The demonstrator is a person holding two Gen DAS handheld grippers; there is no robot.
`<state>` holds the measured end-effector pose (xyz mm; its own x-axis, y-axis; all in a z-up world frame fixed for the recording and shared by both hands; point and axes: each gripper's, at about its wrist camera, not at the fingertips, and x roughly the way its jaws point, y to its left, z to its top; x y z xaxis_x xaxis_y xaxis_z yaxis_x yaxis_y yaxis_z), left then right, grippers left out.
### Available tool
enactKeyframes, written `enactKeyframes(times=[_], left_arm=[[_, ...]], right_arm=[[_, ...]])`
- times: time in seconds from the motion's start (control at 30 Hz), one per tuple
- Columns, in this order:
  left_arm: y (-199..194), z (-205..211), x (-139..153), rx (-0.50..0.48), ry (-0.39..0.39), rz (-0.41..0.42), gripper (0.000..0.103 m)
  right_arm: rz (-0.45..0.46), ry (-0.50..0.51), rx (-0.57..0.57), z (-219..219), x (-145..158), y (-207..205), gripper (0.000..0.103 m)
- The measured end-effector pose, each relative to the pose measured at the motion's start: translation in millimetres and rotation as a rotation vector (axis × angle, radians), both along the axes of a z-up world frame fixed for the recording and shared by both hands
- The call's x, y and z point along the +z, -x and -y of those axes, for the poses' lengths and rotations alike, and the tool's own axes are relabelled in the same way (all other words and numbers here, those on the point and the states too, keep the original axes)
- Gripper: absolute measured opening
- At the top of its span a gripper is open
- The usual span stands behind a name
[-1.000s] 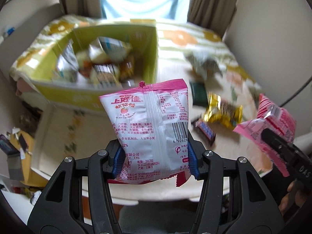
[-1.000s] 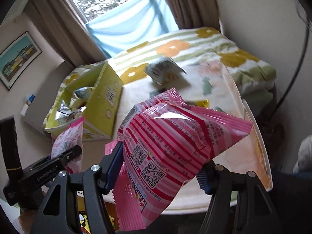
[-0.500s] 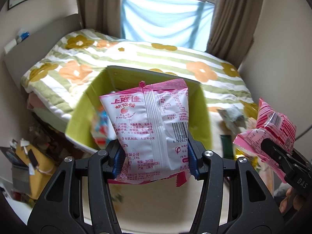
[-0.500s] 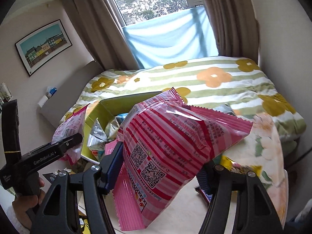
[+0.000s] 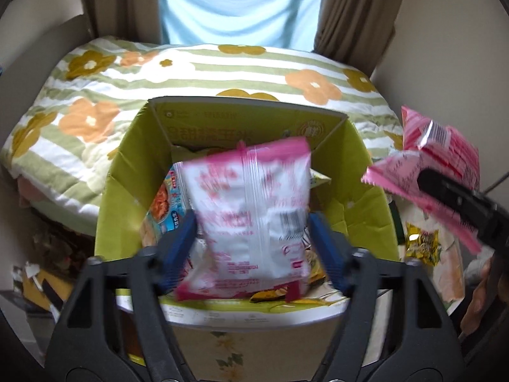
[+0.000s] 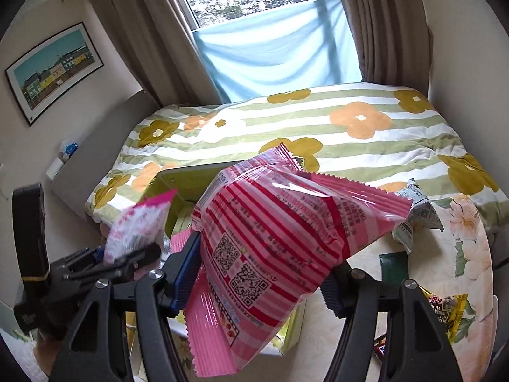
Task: Organize snacks
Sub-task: 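Carry both pink bags into the box and open both grippers, then withdraw both grippers from the box toward the Snickers and gold bag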
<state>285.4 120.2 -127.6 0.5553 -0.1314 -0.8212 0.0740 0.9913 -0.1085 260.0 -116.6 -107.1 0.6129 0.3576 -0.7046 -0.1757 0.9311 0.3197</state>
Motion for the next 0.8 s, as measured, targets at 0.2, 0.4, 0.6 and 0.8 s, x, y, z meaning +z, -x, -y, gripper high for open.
enactKeyframes(times=[0.2,0.4,0.6,0.8], left_arm=[[10.6,-13.4,-5.5,-0.025,-0.04,0.003,0.103],[20.4,-38.8,-7.0,0.022,0.005,-0.012,0.103],[23.2,-49.1,0.6,0.068,0.026,-0.002,0.103],[31.2,-45.0,8.3,0.086,-0.006,0.027,0.103]], right_arm=[[-0.023,0.052,-0.012,-12.3,-4.1,-10.4,0.062],[-0.042,0.069,0.062,-29.3,-8.8,-18.7,0.063],[-0.056,0.061,0.135,-48.8,-10.6,-31.7,0.065],[-0.122,0.079,0.182,-54.9,-24.6,-37.4,0.103]])
